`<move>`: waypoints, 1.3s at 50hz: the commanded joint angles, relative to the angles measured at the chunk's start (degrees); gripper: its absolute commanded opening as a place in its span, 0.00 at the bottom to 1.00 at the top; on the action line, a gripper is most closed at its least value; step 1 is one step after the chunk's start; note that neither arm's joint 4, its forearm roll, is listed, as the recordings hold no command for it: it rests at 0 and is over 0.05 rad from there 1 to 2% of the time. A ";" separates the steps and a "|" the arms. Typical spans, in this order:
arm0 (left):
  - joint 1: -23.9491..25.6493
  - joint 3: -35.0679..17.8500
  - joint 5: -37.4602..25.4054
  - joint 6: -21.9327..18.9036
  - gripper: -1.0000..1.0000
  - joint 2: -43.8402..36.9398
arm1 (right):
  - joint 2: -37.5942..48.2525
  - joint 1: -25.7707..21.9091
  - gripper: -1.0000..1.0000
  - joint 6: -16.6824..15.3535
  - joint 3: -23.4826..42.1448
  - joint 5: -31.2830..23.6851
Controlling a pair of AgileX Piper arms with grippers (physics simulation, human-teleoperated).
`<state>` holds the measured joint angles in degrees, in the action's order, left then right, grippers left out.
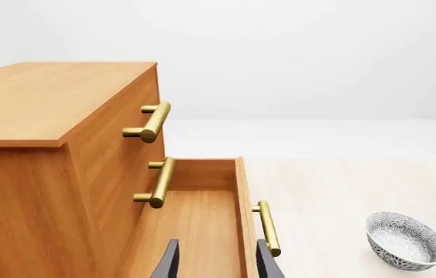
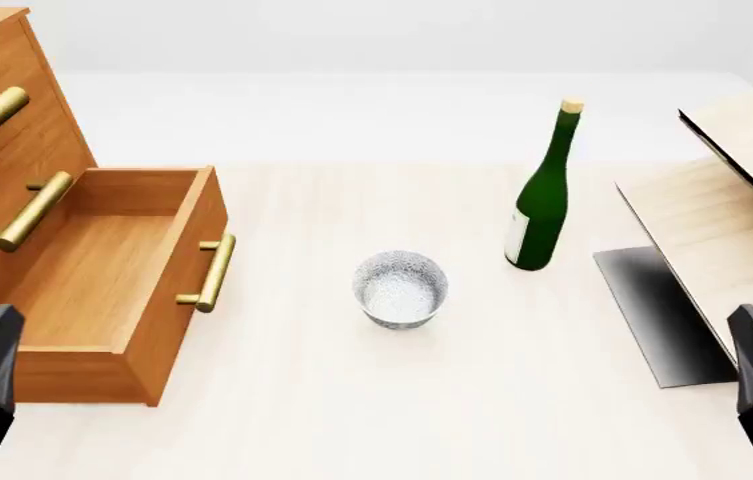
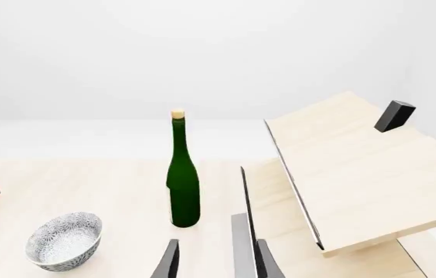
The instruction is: Put the bowl in the bottom drawer of the cabinet.
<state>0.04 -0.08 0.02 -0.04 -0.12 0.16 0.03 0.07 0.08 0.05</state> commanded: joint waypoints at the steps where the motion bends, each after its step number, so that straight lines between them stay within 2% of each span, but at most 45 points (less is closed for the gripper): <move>1: 0.18 -0.22 -0.03 -0.17 1.00 -0.24 | 0.38 0.08 1.00 0.19 0.17 0.16; 11: 2.45 -0.13 0.44 -1.83 1.00 -1.71 | 0.79 0.08 1.00 0.17 0.14 0.58; 17: 9.06 -0.90 -0.59 -3.18 1.00 0.09 | 0.79 0.08 1.00 0.17 0.10 0.62; 24: 13.58 -2.07 -0.06 -4.37 1.00 0.08 | 0.68 0.08 1.00 0.17 0.10 0.52; 25: 15.25 -2.85 -0.73 -3.54 1.00 0.09 | 0.65 0.08 1.00 0.17 0.10 0.50; 28: 19.13 -2.82 -0.70 -5.33 1.00 0.08 | 0.65 0.08 1.00 0.16 0.10 0.49; 29: 19.75 0.03 1.80 -5.53 1.00 0.11 | 0.65 0.08 1.00 0.16 0.10 0.50; 31: 21.38 0.03 3.27 -4.85 1.00 0.11 | 0.65 0.08 1.00 0.16 0.09 0.50; 32: 22.05 0.03 2.88 -5.85 1.00 0.11 | 0.64 0.08 1.00 0.16 0.08 0.50; 42: 29.07 -2.37 2.42 -6.59 1.00 0.09 | 0.36 0.07 1.00 0.15 0.05 0.27; 43: 30.64 -2.31 1.78 -7.71 1.00 0.01 | 0.32 0.07 1.00 0.16 0.05 0.23; 45: 31.01 -2.27 2.08 -8.93 1.00 0.02 | 0.29 0.07 1.00 0.16 0.05 0.20; 46: 30.82 -2.41 1.84 -7.24 1.00 -0.07 | 0.29 0.07 1.00 0.16 0.05 0.20; 47: 31.69 -2.23 1.44 -8.11 1.00 -0.15 | 0.29 0.07 1.00 0.16 0.05 0.20; 53: 34.81 -2.65 9.43 -8.23 1.00 -8.84 | 0.23 0.07 1.00 0.16 0.07 0.12; 58: 36.77 -5.28 8.58 -6.51 1.00 -8.13 | 0.25 0.06 1.00 0.16 0.08 0.12; 65: 39.36 -7.54 12.59 -7.81 1.00 -15.35 | 0.25 0.07 1.00 0.17 0.08 0.12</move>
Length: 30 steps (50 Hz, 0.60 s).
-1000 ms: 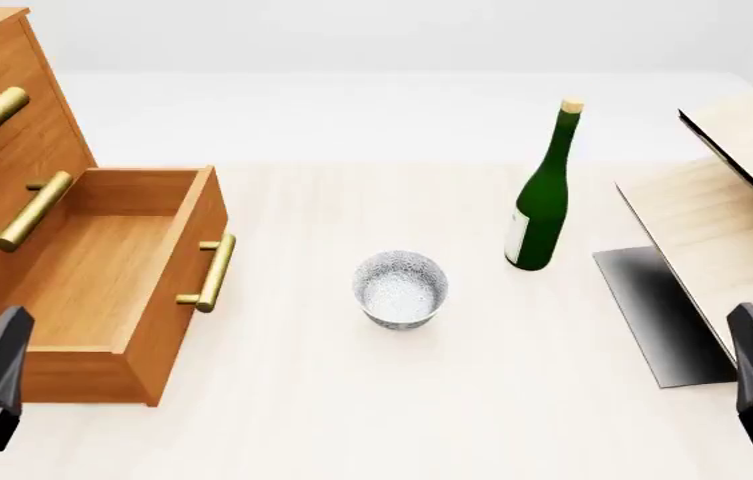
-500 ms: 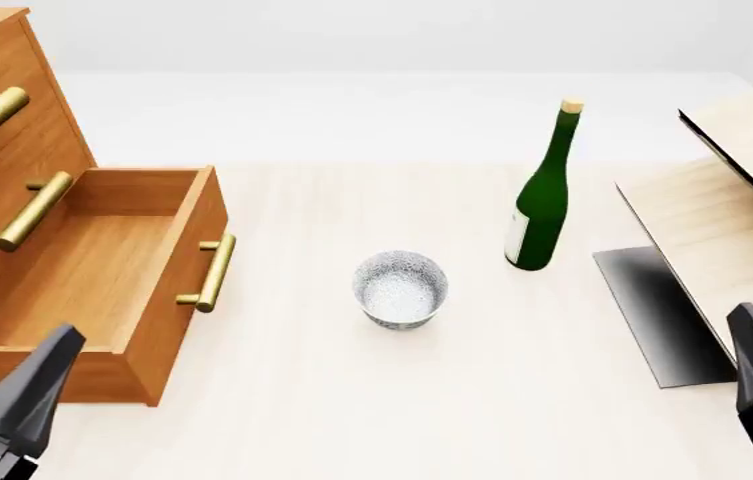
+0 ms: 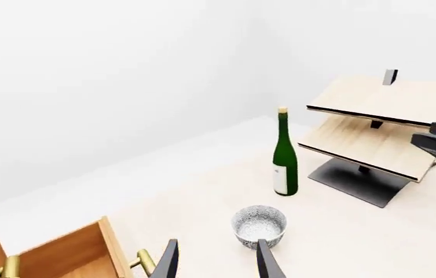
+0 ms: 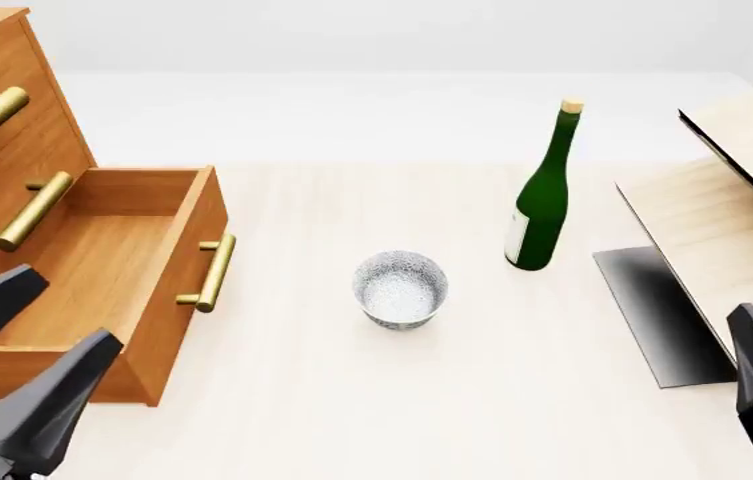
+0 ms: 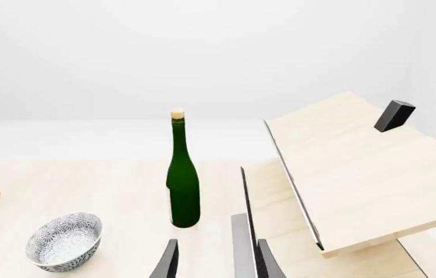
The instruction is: Put the bowl in the bottom drawer of the cabinet.
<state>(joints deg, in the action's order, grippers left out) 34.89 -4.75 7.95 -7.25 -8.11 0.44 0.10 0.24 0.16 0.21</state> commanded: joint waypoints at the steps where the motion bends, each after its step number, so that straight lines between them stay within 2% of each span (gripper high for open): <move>1: 5.27 -3.19 6.87 -1.07 1.00 -10.70 | -0.03 0.00 1.00 -0.01 0.01 -0.03; 5: 5.47 -4.20 8.97 -0.14 1.00 -13.76 | -0.03 -0.01 1.00 0.02 0.01 -0.03; 6: 7.37 -5.54 9.87 -0.90 1.00 -16.90 | -0.03 0.00 1.00 0.00 0.01 -0.03; 12: 9.49 -8.84 11.53 -1.87 1.00 -23.42 | -0.03 0.00 1.00 0.01 0.01 -0.04; 17: 11.71 -12.87 10.17 -2.60 1.00 -26.16 | -0.02 0.00 1.00 0.01 0.01 -0.04; 19: 12.47 -14.70 8.90 -0.33 1.00 -25.85 | -0.02 -0.01 1.00 0.00 0.01 -0.04; 23: 15.11 -17.03 9.20 -3.73 1.00 -30.87 | -0.03 -0.01 1.00 0.00 0.01 -0.03; 24: 16.21 -17.98 8.90 -3.15 1.00 -30.97 | -0.03 0.00 1.00 0.00 0.01 -0.03; 25: 17.40 -19.74 8.03 -4.23 1.00 -32.27 | -0.03 0.00 1.00 0.00 0.01 -0.03; 30: 18.63 -24.44 5.26 -4.82 1.00 -34.86 | -0.03 0.00 1.00 0.00 0.01 -0.04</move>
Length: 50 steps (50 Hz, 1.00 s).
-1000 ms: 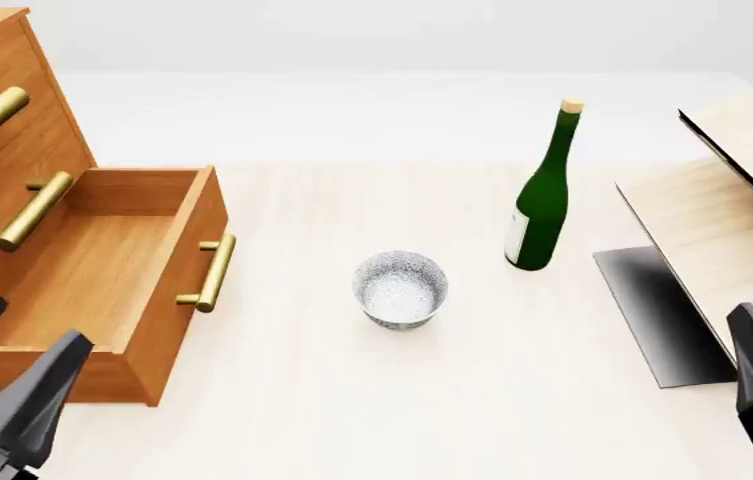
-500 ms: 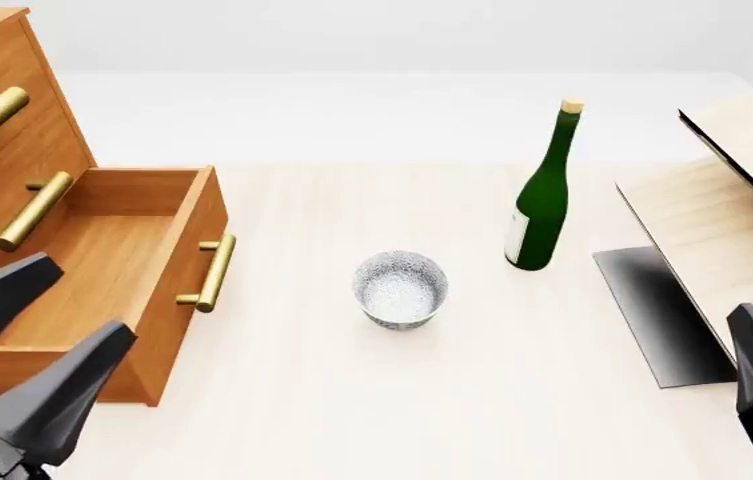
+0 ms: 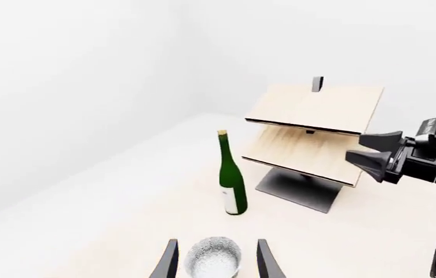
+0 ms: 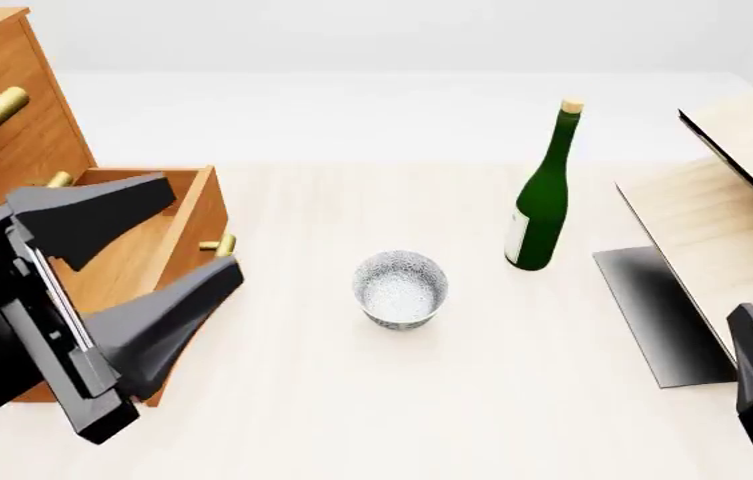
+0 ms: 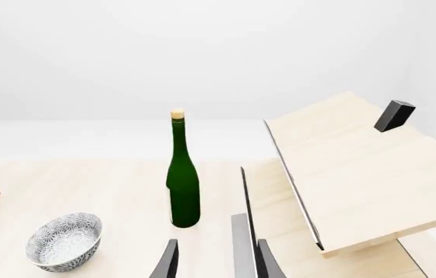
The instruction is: Put the bowl in the bottom drawer of the cabinet.
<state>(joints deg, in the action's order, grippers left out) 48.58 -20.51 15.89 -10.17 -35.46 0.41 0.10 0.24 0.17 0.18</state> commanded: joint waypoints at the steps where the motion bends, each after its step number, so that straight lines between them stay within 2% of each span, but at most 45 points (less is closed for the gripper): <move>1: 5.96 -9.43 -2.90 -1.48 1.00 -7.71 | 0.00 0.00 1.00 0.00 0.00 0.00; 4: 5.35 -10.31 -2.94 0.61 1.00 -8.67 | -0.01 -0.01 1.00 0.00 0.00 0.00; 8: 6.04 -12.16 -3.71 0.84 1.00 -9.72 | 0.00 0.00 1.00 0.00 0.00 0.00; 9: 5.55 -13.05 -4.13 3.36 1.00 -10.16 | 0.00 0.00 1.00 -0.01 0.00 0.00; 22: 6.12 -19.16 -5.16 3.26 1.00 -19.72 | 0.00 0.00 1.00 0.00 0.00 0.00; 24: 4.99 -20.76 -6.33 4.69 1.00 -21.55 | -0.01 0.00 1.00 -0.01 0.00 0.00; 25: 4.24 -21.63 -6.71 7.33 1.00 -22.45 | 0.00 0.00 1.00 -0.01 0.00 0.00; 26: 4.11 -22.75 -7.19 4.66 1.00 -24.83 | 0.01 -0.01 1.00 0.00 0.00 0.00; 28: 4.09 -24.27 -8.20 6.13 1.00 -25.16 | 0.00 0.01 1.00 0.00 0.00 0.00; 42: 2.28 -33.47 -16.31 4.11 1.00 -34.47 | 0.00 0.01 1.00 -0.01 0.00 0.00; 50: 1.66 -36.97 -19.68 5.26 1.00 -37.73 | 0.00 0.00 1.00 0.00 0.00 0.00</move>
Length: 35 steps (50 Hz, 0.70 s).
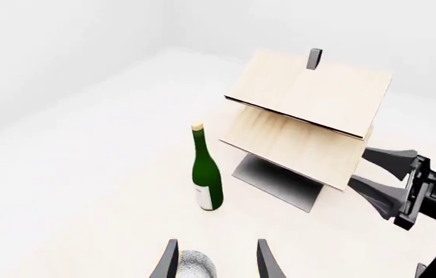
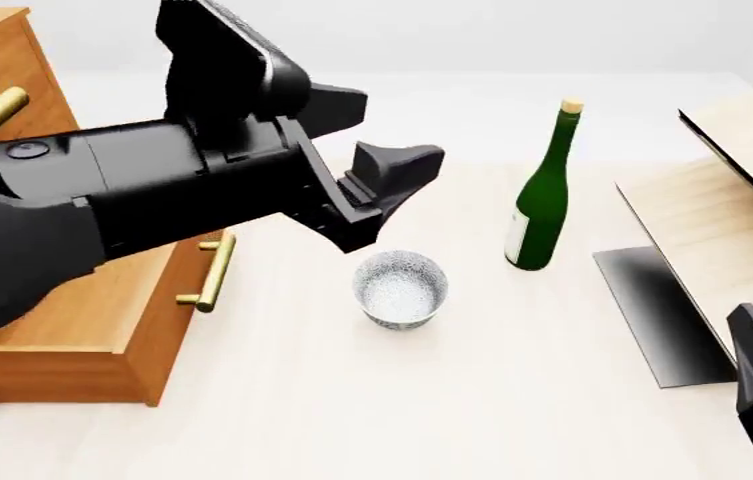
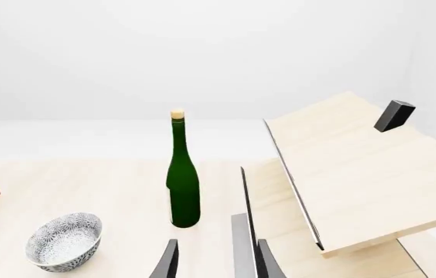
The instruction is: Put the bowl in the bottom drawer of the cabinet.
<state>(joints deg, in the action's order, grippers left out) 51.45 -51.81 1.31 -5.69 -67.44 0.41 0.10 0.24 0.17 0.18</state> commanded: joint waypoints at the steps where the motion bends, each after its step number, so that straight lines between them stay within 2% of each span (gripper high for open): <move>1: -1.47 -5.99 -5.32 1.07 1.00 -6.37 | -0.01 0.01 1.00 0.00 0.00 0.00; 25: -3.35 -13.03 -11.90 1.24 1.00 -14.98 | 0.00 -0.02 1.00 -0.01 0.00 0.00; 35: -3.29 -14.73 -13.85 3.80 1.00 -17.49 | 0.01 0.00 1.00 -0.01 0.00 0.00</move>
<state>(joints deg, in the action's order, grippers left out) 48.29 -64.51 -10.42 -3.30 -82.31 0.41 0.10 0.24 0.17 0.18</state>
